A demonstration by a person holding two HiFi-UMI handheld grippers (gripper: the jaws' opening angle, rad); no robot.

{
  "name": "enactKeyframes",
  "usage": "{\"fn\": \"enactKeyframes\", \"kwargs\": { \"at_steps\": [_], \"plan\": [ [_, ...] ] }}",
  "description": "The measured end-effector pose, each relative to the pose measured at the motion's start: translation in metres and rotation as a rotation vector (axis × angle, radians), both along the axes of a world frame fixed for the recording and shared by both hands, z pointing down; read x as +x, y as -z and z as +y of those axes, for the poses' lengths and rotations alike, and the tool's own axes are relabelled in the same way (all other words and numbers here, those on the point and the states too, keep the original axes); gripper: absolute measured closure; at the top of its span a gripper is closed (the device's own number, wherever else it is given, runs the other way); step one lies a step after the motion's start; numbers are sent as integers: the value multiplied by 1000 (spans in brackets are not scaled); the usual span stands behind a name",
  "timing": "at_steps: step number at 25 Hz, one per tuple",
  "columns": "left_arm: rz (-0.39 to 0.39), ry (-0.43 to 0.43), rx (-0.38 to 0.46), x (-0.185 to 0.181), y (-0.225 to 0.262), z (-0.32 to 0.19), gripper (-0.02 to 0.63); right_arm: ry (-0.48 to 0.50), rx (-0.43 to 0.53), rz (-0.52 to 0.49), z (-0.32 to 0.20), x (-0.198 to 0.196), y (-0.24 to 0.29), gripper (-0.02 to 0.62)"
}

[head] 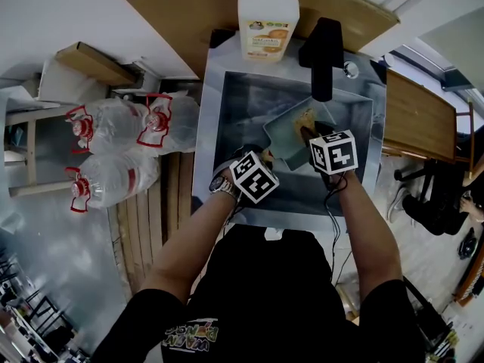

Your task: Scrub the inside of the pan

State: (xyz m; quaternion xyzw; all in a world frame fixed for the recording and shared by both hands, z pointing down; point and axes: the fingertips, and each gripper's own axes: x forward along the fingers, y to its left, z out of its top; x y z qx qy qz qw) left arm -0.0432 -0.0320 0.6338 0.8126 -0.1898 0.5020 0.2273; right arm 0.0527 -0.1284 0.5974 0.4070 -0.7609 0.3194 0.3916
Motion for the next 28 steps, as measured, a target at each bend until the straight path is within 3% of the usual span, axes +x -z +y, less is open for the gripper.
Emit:
{"fn": "enactKeyframes", "kwargs": {
  "at_steps": [9, 16, 28],
  "plan": [
    [-3, 0, -2, 0, -1, 0, 433, 45, -59, -34, 22, -32, -16, 449],
    [-7, 1, -2, 0, -1, 0, 433, 134, -98, -24, 41, -58, -29, 449],
    [-1, 3, -2, 0, 0, 1, 433, 140, -87, 60, 34, -48, -42, 449]
  ]
}}
